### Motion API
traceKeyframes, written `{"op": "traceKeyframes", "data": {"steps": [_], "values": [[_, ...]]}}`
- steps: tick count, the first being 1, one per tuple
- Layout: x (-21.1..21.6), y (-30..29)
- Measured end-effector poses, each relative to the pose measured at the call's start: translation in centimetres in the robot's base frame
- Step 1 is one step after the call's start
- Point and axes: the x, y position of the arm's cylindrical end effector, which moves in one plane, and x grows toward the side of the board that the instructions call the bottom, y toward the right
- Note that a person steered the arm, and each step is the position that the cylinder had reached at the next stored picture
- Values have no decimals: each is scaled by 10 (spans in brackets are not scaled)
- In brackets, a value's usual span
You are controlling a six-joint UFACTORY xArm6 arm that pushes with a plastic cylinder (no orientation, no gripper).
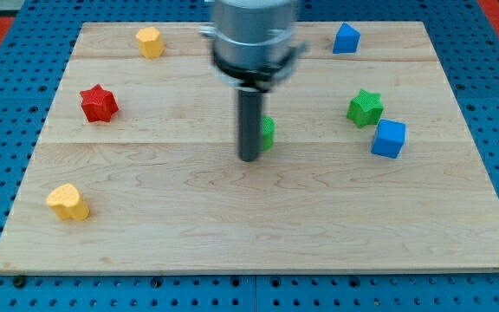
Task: Move the green circle to the left of the green star
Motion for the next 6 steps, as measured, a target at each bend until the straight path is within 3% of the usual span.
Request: {"op": "traceKeyframes", "data": {"steps": [1, 2, 3, 4, 5, 6], "values": [[-18, -1], [-26, 100], [-35, 125], [-49, 77], [-100, 92], [-143, 178]]}}
